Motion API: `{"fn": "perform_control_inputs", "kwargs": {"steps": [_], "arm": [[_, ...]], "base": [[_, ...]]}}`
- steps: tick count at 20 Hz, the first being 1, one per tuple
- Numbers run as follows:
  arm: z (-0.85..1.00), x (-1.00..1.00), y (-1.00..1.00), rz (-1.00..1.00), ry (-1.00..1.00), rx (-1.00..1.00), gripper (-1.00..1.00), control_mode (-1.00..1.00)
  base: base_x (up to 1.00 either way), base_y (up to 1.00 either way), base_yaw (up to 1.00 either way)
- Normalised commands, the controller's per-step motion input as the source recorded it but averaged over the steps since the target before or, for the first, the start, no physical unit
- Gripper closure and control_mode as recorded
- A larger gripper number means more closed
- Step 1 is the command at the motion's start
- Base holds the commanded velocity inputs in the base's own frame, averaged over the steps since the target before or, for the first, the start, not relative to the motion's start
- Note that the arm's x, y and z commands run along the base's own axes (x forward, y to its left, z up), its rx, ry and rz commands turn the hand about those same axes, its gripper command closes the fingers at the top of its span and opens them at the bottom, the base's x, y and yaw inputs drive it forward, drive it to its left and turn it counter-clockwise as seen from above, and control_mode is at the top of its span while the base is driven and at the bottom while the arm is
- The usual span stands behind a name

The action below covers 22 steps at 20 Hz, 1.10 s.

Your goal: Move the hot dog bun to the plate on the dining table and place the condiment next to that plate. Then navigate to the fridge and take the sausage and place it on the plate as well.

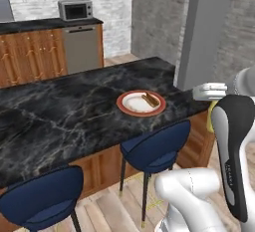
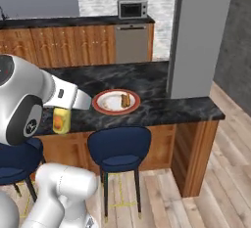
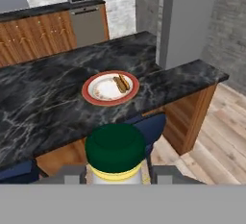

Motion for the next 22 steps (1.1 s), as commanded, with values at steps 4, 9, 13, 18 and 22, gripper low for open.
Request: {"fn": "perform_control_inputs", "kwargs": {"steps": [4, 9, 13, 18, 22], "arm": [[0.0, 0.0, 0.0, 0.0, 0.0, 0.0, 1.0, 1.0], [0.0, 0.0, 0.0, 0.0, 0.0, 0.0, 1.0, 1.0], [0.0, 0.0, 0.0, 0.0, 0.0, 0.0, 1.0, 1.0], [-0.06, 0.39, -0.5, 0.32, 0.0, 0.03, 1.0, -1.0], [-0.24, 0.41, -0.9, 0.55, -0.04, 0.08, 1.0, -1.0]], "base": [[0.99, -0.64, 0.49], [0.99, -0.42, 0.38], [0.87, -0.36, 0.36], [0.14, -0.07, 0.07], [0.0, 0.0, 0.0]]}}
